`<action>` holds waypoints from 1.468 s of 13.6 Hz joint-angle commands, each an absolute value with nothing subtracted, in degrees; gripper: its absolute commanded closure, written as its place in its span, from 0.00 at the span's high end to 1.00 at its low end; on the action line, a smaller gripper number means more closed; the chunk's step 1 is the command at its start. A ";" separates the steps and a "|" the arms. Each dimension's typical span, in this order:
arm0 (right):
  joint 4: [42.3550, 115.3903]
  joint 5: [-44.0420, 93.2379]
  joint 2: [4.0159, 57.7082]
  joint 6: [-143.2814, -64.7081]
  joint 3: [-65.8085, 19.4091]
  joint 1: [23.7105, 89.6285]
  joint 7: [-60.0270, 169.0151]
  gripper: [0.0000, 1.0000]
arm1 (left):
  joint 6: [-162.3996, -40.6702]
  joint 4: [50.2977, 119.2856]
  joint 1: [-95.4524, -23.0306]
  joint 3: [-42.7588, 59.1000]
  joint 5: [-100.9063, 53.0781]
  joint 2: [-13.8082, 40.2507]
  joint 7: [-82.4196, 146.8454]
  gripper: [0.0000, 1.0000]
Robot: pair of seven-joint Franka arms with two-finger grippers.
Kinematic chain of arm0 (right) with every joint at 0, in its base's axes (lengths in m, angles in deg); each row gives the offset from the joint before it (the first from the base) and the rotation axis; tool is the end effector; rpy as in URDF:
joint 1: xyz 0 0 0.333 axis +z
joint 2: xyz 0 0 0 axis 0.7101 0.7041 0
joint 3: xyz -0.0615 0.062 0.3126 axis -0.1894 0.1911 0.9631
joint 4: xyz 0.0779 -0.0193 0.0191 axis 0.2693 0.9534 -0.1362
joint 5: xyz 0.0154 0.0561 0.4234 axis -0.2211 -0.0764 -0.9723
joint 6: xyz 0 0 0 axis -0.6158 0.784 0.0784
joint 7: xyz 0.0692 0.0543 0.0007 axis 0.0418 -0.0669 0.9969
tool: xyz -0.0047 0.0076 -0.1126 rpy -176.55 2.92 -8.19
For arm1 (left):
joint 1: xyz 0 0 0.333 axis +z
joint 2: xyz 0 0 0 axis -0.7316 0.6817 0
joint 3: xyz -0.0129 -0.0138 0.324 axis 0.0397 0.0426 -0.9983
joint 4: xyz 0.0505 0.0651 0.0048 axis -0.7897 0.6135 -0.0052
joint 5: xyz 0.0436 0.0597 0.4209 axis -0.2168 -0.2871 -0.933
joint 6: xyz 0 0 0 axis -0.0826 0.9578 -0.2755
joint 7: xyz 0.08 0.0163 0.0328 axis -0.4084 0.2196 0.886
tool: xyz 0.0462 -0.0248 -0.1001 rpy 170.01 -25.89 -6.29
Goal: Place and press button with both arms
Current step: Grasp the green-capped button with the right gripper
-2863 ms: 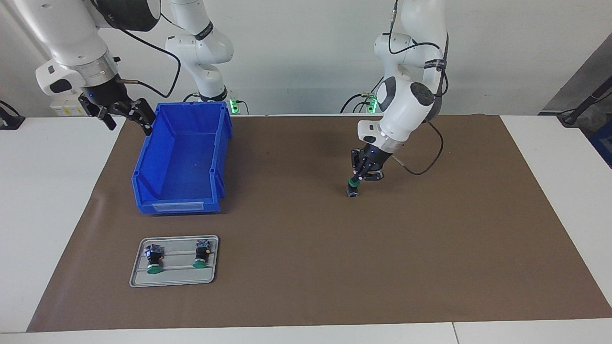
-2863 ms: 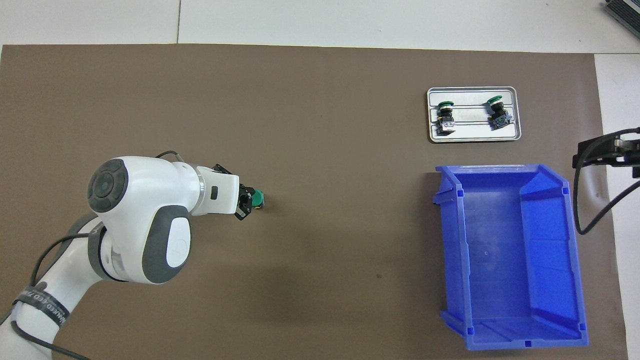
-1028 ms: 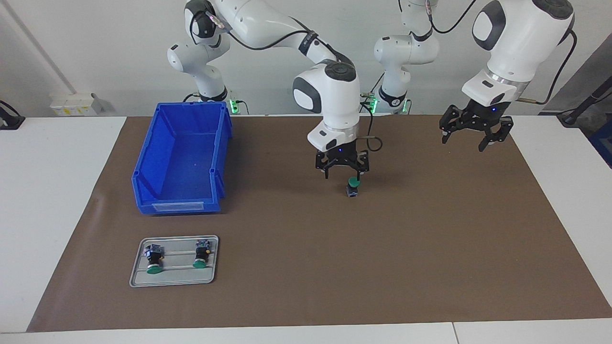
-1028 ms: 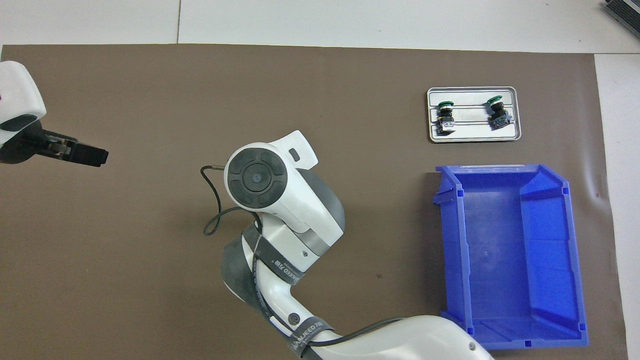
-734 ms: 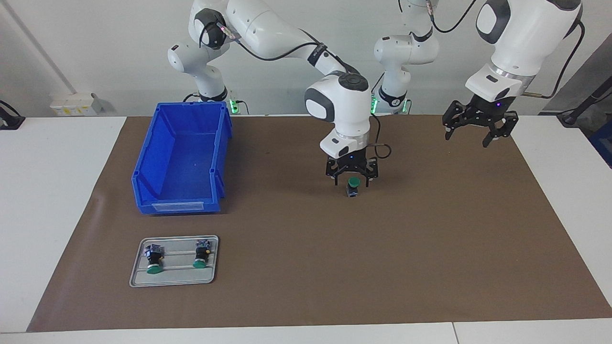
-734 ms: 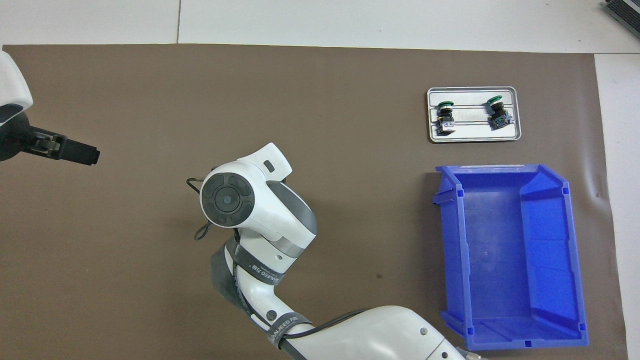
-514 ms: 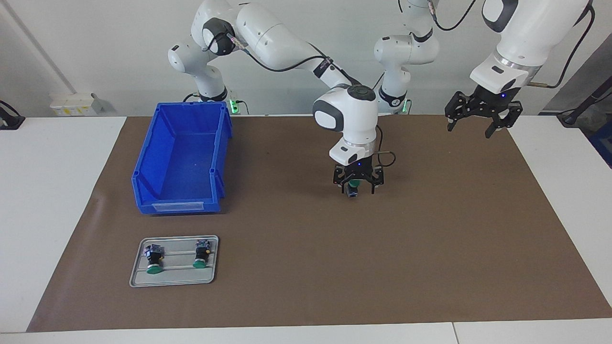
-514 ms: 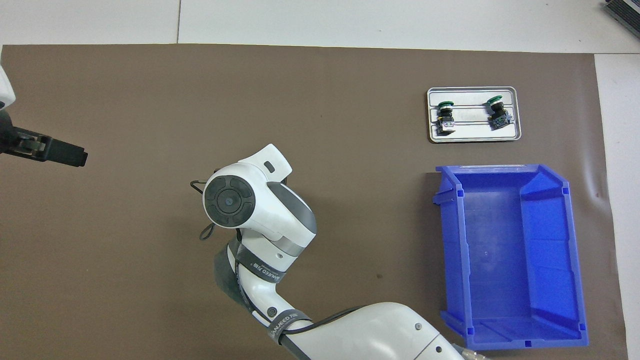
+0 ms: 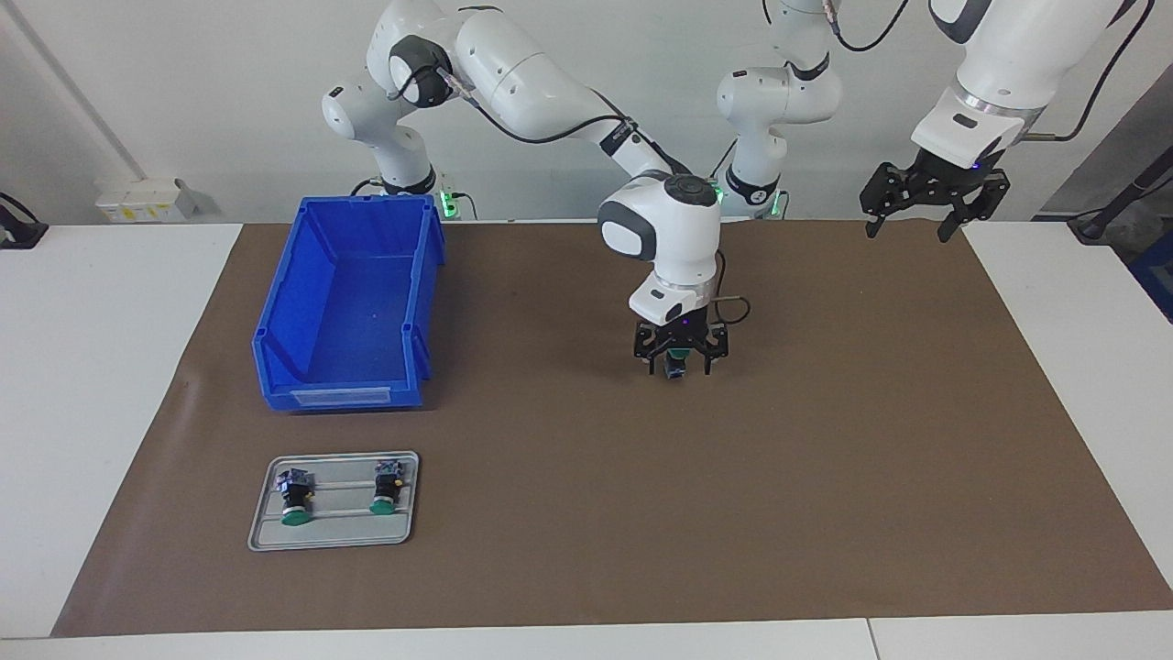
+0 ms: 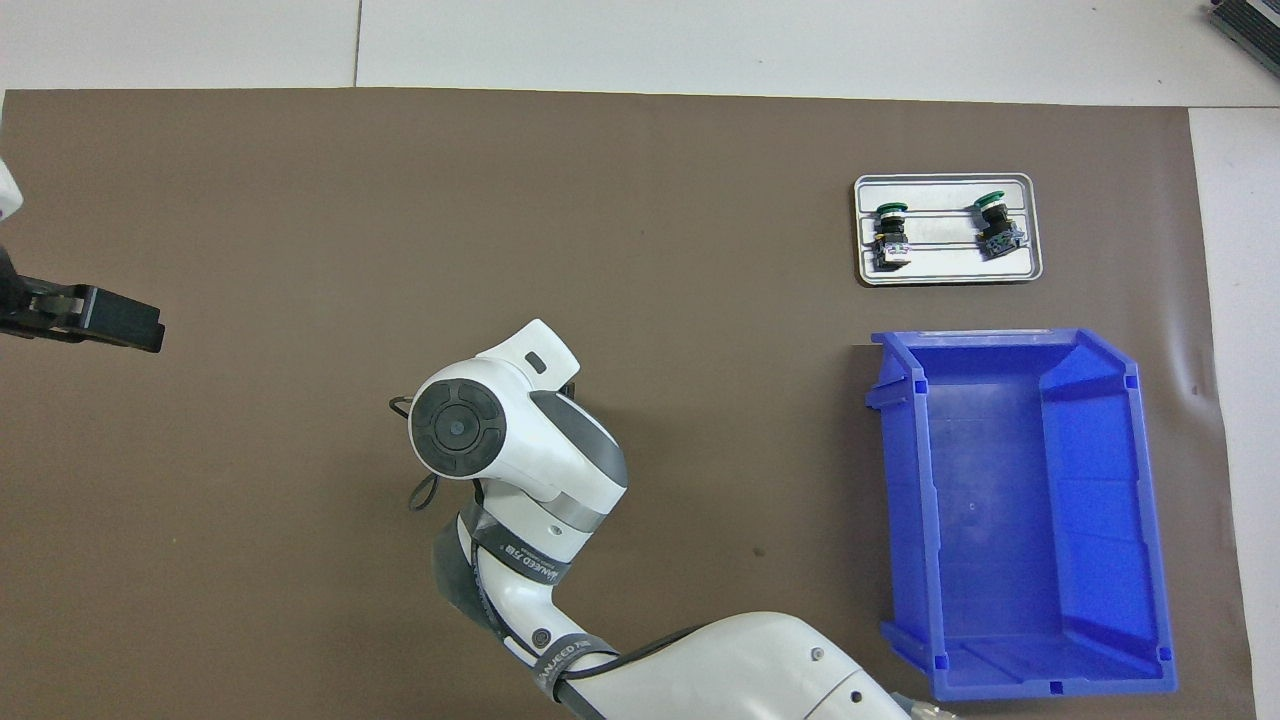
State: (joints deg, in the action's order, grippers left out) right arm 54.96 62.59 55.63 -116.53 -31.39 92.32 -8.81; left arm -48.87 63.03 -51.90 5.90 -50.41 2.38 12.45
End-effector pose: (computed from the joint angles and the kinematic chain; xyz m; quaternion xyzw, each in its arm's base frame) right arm 0.5446 0.5640 0.2977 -0.9936 0.0399 -0.1014 0.0314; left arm 0.5744 -0.0540 0.6526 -0.9962 0.0860 0.0073 0.0113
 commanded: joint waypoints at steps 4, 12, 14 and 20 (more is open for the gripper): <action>58.79 62.75 53.05 -119.02 -30.75 91.74 -5.45 0.90 | -50.07 65.07 -51.51 5.85 -48.01 0.61 11.23 1.00; 58.97 63.36 52.87 -119.20 -30.75 91.92 -5.18 0.00 | -50.07 64.98 -50.54 5.76 -46.41 0.61 11.06 1.00; 57.83 63.36 52.87 -118.50 -30.84 92.09 -5.45 0.00 | -50.43 65.07 -50.45 5.76 -46.50 0.61 11.06 1.00; 59.57 63.71 42.89 -110.26 -31.46 88.16 -4.58 0.00 | -49.90 65.07 -50.36 5.76 -46.50 0.52 11.23 1.00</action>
State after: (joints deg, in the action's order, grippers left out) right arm 56.32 62.98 50.28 -114.75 -32.03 91.48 -6.01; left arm -49.27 63.09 -51.09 5.43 -46.76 2.21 11.80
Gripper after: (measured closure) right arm 0.652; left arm 0.000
